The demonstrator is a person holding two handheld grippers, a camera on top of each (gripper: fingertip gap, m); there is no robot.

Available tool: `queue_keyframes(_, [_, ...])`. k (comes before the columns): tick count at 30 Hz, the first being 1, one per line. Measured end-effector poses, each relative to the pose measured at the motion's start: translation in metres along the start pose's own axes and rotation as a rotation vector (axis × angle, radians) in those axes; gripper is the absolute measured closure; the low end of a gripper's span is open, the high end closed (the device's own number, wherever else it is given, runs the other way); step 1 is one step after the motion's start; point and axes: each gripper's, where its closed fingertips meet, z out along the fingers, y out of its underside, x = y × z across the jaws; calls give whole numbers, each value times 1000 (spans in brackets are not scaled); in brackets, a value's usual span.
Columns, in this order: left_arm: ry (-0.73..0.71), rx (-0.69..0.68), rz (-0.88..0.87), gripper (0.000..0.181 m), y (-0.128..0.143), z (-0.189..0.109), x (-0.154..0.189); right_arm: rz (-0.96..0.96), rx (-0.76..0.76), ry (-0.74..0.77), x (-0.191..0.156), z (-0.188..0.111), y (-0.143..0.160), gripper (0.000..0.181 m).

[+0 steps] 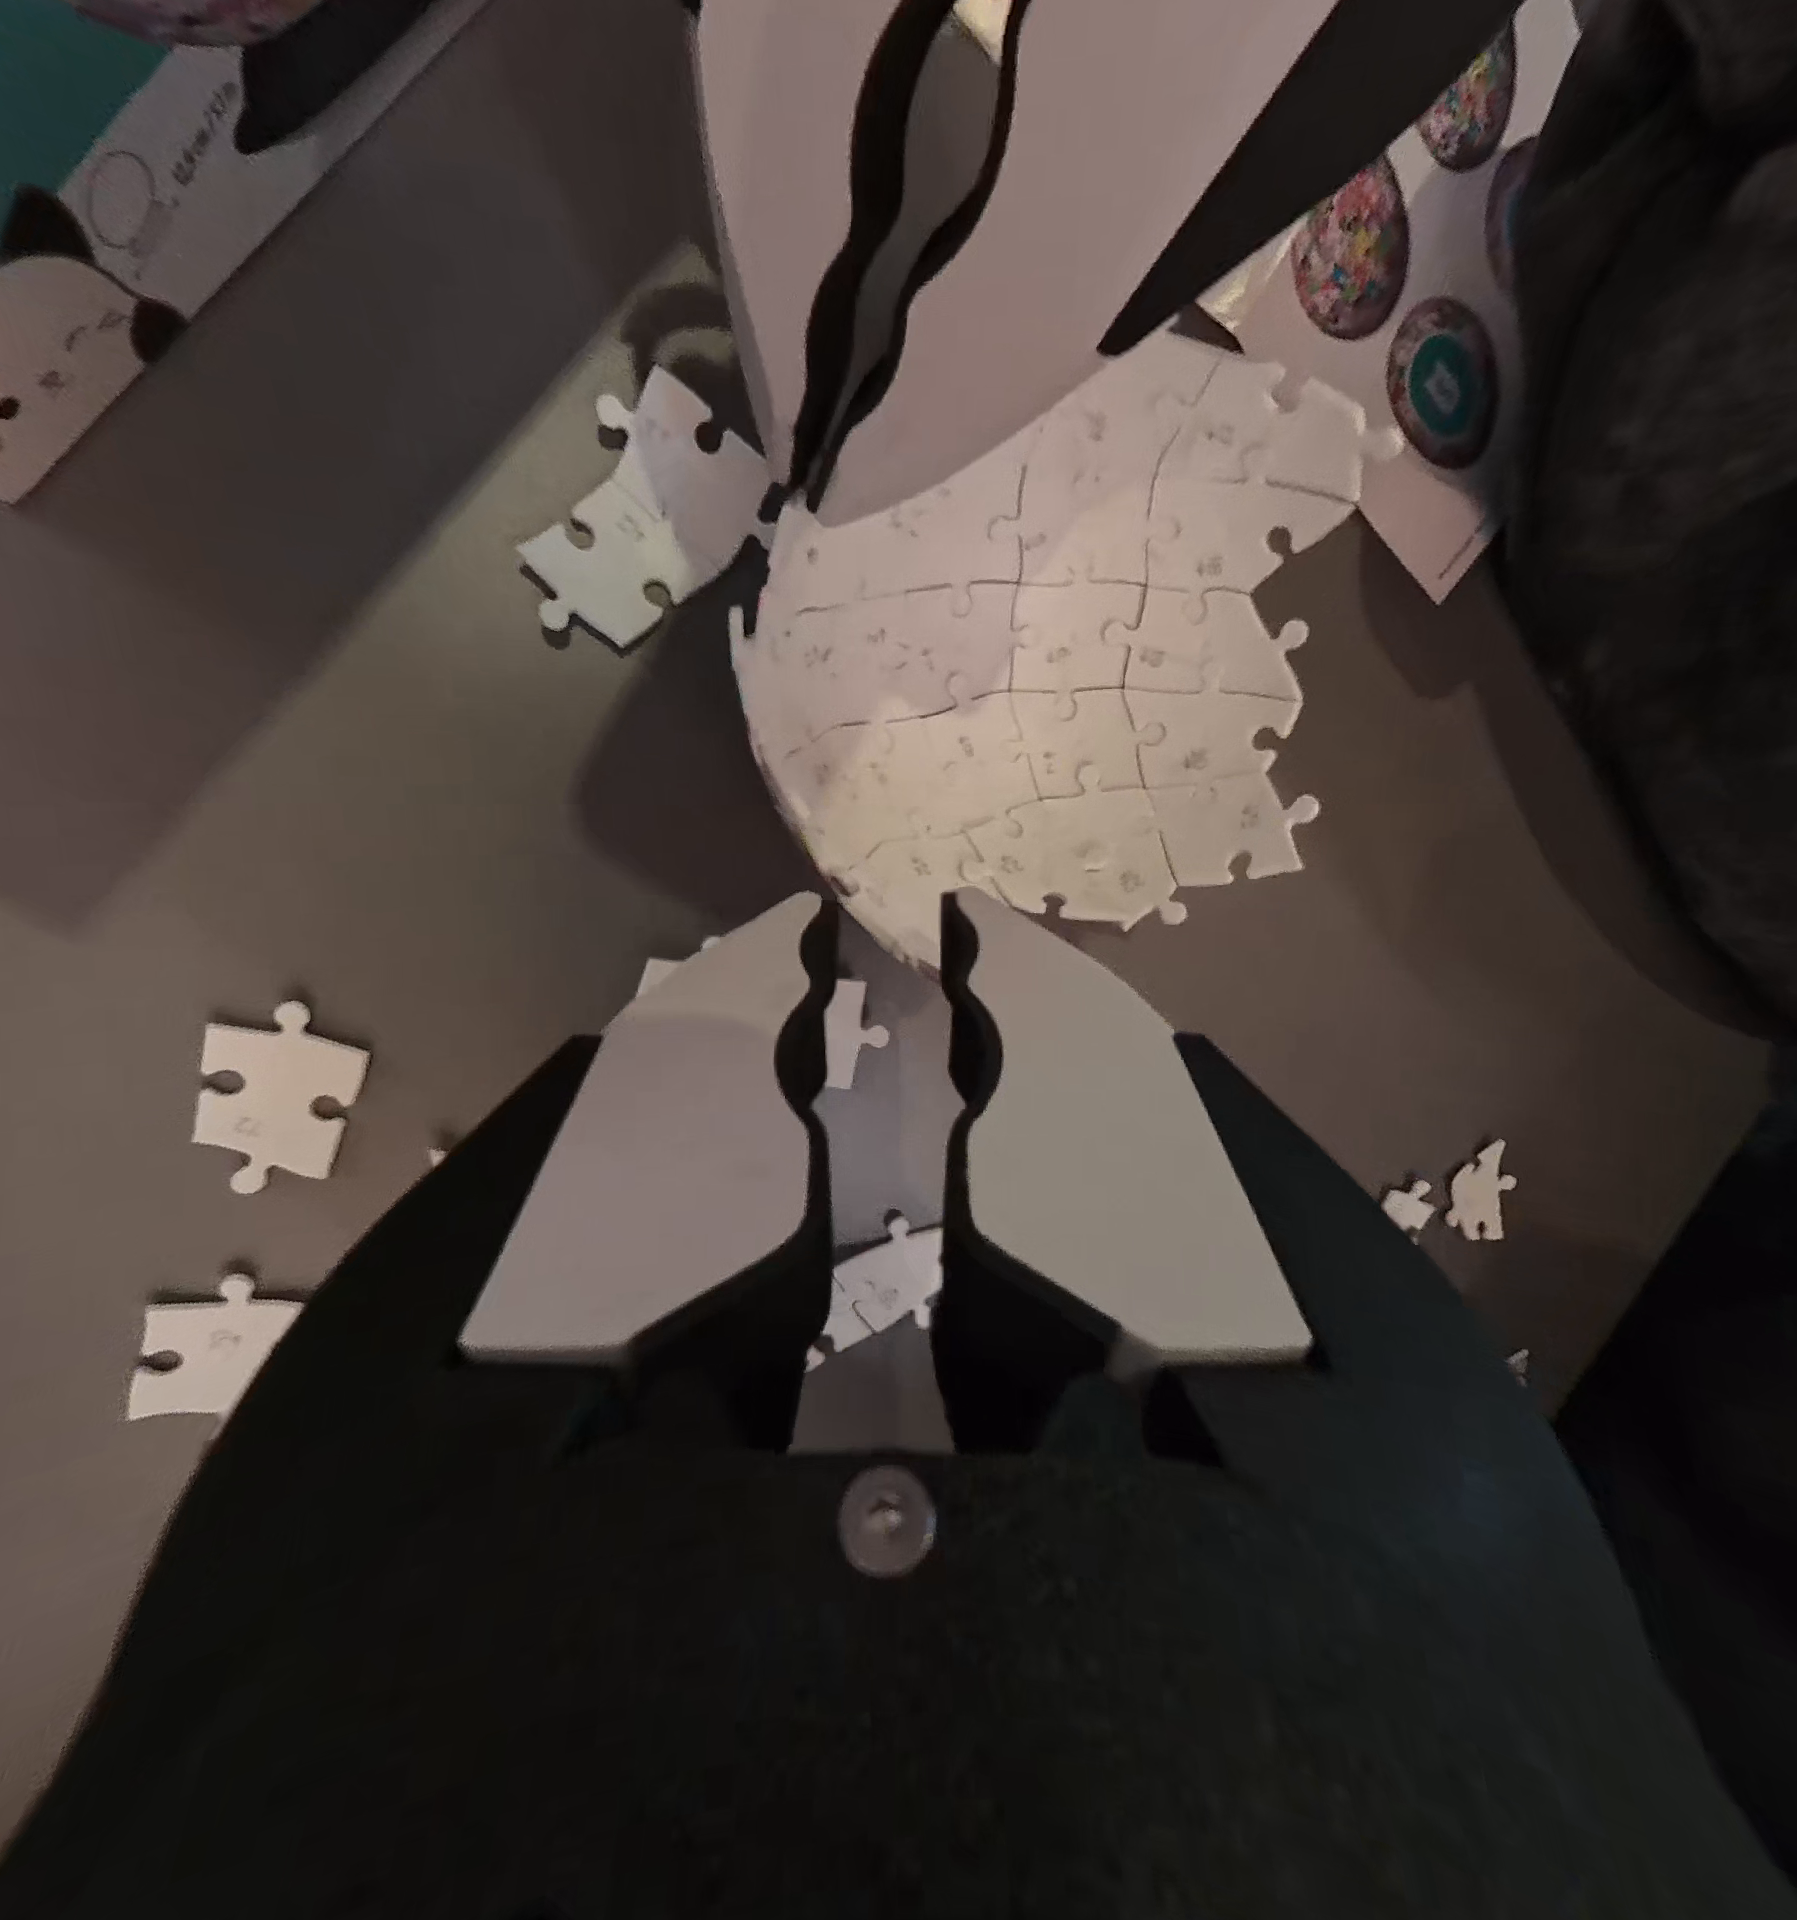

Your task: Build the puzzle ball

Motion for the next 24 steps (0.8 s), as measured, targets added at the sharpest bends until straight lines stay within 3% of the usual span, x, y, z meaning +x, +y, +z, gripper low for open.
queue_keyframes(11, [-127, -31, 153, 170, -18, 2, -13, 102, 26, 50, 2, -8, 15, 179])
queue_keyframes(24, [-90, -46, 238, 171, -35, 4, -18, 297, 45, 85, 11, -15, 24, 178])
